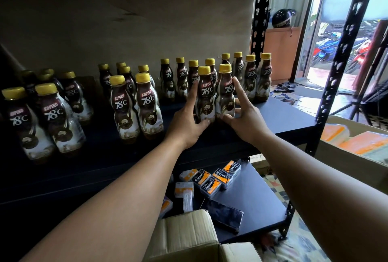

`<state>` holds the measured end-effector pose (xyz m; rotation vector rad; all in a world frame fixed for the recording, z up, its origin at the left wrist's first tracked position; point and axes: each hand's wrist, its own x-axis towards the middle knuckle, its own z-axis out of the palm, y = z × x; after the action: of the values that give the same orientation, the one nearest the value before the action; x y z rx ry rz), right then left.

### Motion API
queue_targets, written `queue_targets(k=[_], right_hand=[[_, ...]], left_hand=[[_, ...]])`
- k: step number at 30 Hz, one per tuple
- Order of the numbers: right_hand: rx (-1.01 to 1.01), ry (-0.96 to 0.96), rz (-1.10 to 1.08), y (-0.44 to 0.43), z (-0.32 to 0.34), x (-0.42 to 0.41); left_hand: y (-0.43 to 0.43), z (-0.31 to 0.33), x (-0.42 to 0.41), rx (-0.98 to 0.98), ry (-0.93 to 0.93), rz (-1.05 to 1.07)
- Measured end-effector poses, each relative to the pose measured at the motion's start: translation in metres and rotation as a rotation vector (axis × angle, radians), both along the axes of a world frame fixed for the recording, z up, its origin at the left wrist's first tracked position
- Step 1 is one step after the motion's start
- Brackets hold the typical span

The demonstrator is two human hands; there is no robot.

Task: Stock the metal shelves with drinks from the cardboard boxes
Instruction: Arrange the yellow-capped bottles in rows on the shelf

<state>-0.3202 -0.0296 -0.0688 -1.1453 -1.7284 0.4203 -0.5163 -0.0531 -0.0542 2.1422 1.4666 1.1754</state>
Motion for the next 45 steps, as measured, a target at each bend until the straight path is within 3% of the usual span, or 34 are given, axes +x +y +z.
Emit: queue_targets(k=[12,20,25,28,31,33,37,40,45], right_hand=[[0.013,-0.031,-0.078,-0.004,0.0,-0.002],[0.038,0.053,-0.315,-0.046,-0.024,-0.013],[0.147,-0.062,-0.292,-0.092,-0.066,-0.035],[0.052,-0.077,-0.232,-0.121,-0.089,-0.05],[-0.043,-0.089,-0.173,-0.142,-0.11,-0.062],[-0.13,-0.184,-0.101,-0.149,-0.124,-0.068],[-0.648,-0.565,0.136,-0.16,-0.15,-0.069],[-0.853,-0.796,0.243,-0.172,-0.179,-0.064],[-0.826,-0.634,0.128,-0.188,-0.238,-0.041]], left_hand=[[-0.002,-0.001,0.001,-0.013,-0.032,0.006],[-0.038,-0.006,-0.005,0.165,-0.091,0.134],[-0.091,-0.038,-0.024,0.105,0.105,-0.004],[-0.127,-0.061,-0.034,0.141,0.141,-0.058],[-0.152,-0.089,-0.05,-0.077,0.066,-0.053],[-0.164,-0.11,-0.062,-0.281,0.119,-0.074],[-0.182,-0.152,-0.085,-0.738,0.388,-0.174],[-0.192,-0.191,-0.089,-0.914,0.495,-0.24],[-0.204,-0.268,-0.076,-1.021,0.45,-0.277]])
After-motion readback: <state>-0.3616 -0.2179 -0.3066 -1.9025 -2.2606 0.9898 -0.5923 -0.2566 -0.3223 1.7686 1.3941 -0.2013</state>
